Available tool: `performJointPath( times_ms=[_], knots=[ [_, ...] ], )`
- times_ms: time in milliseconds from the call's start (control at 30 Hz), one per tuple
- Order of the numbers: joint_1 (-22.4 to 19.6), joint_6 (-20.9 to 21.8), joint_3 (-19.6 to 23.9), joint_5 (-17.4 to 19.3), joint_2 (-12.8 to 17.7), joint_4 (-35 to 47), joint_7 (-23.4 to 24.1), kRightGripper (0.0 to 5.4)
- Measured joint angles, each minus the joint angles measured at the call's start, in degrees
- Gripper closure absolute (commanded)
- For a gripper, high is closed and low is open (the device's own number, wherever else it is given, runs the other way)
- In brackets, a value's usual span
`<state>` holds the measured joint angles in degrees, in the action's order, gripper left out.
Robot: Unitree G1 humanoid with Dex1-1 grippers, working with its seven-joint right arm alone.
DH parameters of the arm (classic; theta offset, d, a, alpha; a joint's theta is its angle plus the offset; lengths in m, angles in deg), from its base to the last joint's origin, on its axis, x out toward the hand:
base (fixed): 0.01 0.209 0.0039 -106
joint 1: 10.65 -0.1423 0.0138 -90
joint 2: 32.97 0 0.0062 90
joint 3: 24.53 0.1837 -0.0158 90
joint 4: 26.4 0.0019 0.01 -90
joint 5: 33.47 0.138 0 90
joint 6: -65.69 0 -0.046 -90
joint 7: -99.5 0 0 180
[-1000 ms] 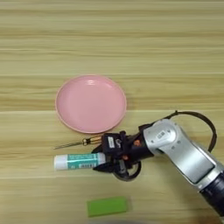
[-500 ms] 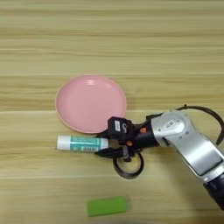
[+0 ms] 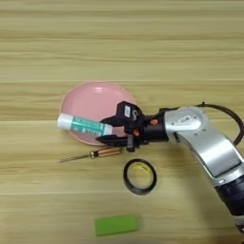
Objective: Move the objects on the table
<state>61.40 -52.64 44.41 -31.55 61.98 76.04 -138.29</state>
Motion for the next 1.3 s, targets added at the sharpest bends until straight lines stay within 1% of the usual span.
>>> performJointPath(
  times_ms=[100,400,567,767,900,1300],
  knots=[
    [-0.78,-1.02,0.59,0.11,-0.82,-1.37,1.48,3.74],
    [-2.39,-2.26,0.80,-0.17,-2.50,-4.70,5.57,3.74],
    [-4.00,-2.33,1.05,-0.63,-3.64,-7.33,8.17,3.74],
    [-4.67,-2.26,1.04,-1.76,-4.39,-10.94,10.50,3.74],
    [-5.28,-1.99,0.98,-2.49,-4.83,-12.75,11.39,3.74],
    [-5.86,1.23,-0.56,-5.62,-5.63,-19.95,13.39,3.74]
  ],
)
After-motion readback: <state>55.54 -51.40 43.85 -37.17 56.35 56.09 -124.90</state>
